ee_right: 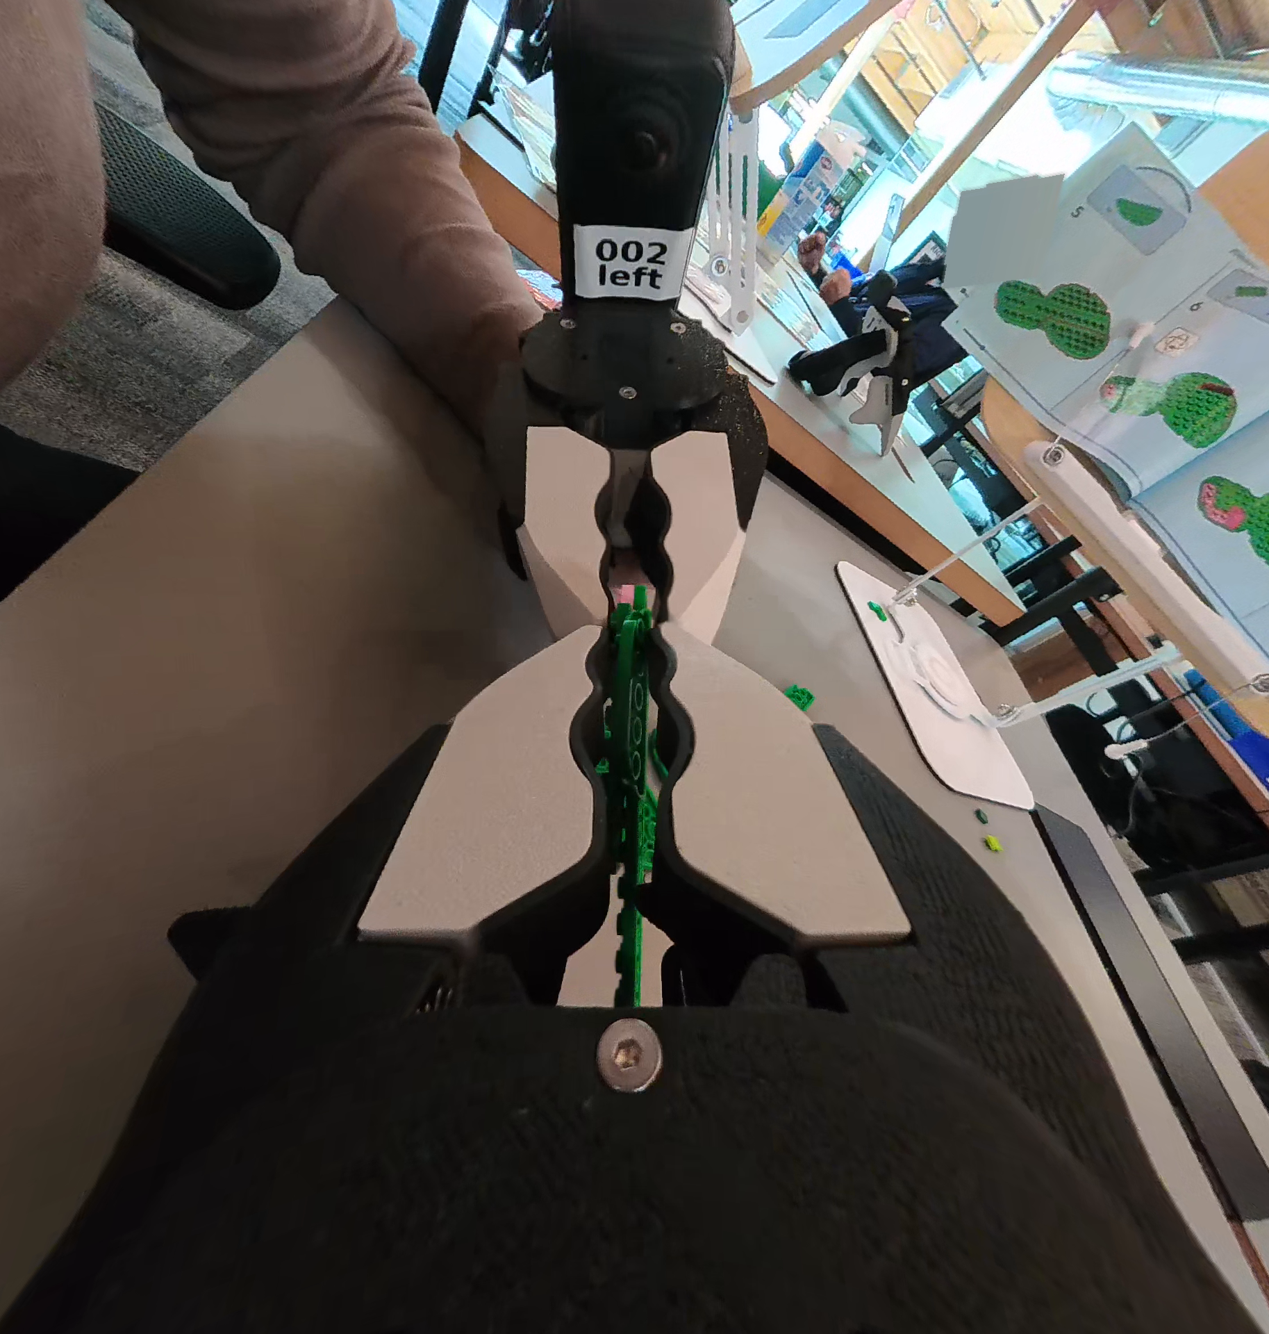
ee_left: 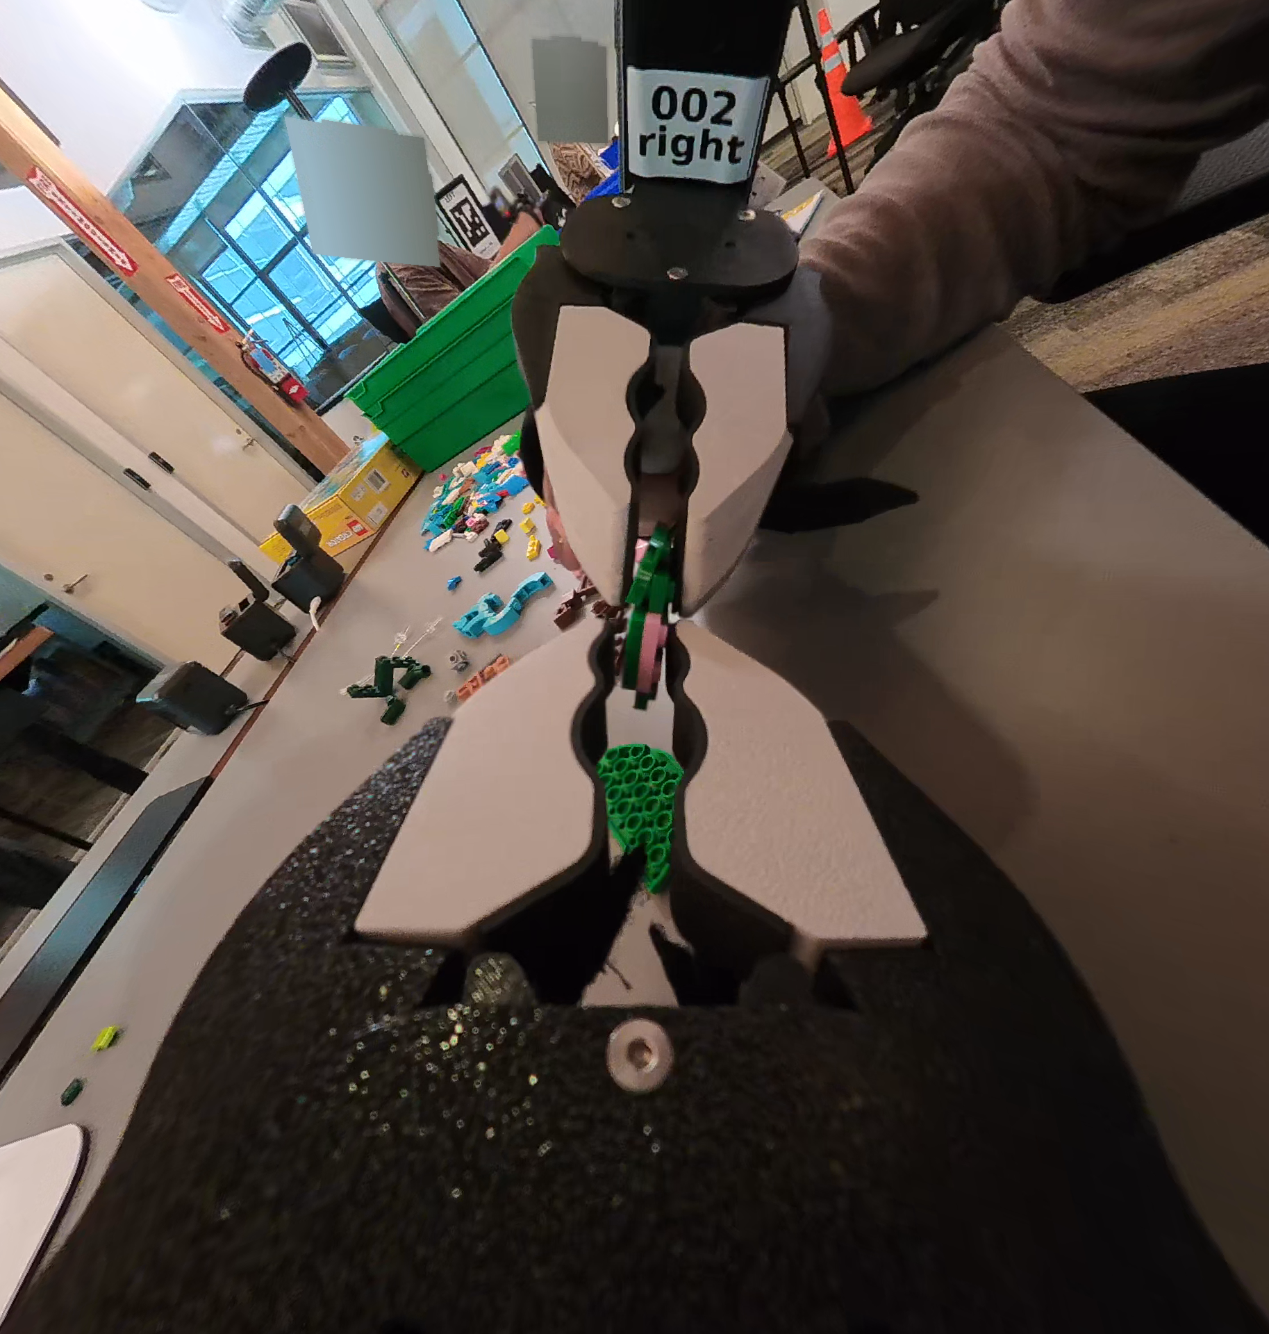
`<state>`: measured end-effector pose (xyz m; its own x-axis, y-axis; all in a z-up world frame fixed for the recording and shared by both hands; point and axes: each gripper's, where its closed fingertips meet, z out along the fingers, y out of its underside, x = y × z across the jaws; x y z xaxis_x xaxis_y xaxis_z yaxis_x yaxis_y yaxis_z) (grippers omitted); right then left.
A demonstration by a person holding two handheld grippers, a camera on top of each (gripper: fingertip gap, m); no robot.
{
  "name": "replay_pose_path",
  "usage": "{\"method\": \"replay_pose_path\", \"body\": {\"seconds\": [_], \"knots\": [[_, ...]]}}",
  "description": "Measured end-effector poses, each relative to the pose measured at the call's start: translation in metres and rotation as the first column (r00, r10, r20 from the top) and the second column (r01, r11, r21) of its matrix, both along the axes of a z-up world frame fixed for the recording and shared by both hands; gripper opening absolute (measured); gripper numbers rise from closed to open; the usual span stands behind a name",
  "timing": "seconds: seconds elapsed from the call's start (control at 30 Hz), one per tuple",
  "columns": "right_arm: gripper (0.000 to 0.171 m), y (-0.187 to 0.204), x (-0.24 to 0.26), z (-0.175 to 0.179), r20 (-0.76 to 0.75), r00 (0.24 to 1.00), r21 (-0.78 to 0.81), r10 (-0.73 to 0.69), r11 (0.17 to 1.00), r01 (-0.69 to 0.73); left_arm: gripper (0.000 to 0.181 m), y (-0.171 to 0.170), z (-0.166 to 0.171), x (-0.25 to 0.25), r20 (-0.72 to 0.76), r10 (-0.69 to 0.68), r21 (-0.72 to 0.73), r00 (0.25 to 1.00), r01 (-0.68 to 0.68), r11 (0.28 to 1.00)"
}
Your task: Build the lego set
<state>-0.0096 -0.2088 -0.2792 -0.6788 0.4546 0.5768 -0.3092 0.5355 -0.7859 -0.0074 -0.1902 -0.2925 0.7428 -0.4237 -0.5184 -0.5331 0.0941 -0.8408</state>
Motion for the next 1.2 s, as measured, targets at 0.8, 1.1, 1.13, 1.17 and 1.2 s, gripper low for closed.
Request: {"method": "replay_pose_path", "body": {"seconds": [0.8, 1.1, 1.13, 1.17, 1.2], "knots": [[0.008, 0.0, 0.001, -0.004, -0.014, 1.0, 0.051, -0.017, 0.999, 0.017, 0.008, -0.003, -0.006, 0.003, -0.035, -0.047, -0.063, 0.998, 0.045, 0.997], [0.01, 0.012, -0.001, -0.001, 0.055, 0.998, -0.033, -0.029, 0.999, 0.031, 0.008, -0.005, 0.003, -0.003, 0.105, -0.067, -0.069, 0.992, 0.075, 0.995], [0.01, 0.012, -0.001, -0.001, 0.061, 0.998, -0.039, -0.024, 0.999, 0.026, 0.008, -0.005, 0.002, -0.002, 0.107, -0.072, -0.073, 0.992, 0.08, 0.994], [0.009, 0.011, 0.0, -0.001, 0.077, 0.997, -0.052, -0.014, 0.999, 0.018, 0.008, -0.005, 0.002, -0.002, 0.106, -0.075, -0.07, 0.992, 0.083, 0.994], [0.008, 0.01, 0.0, 0.0, 0.092, 0.996, -0.065, -0.01, 0.998, 0.016, 0.008, -0.005, 0.003, -0.002, 0.112, -0.073, -0.067, 0.991, 0.081, 0.994]]}}
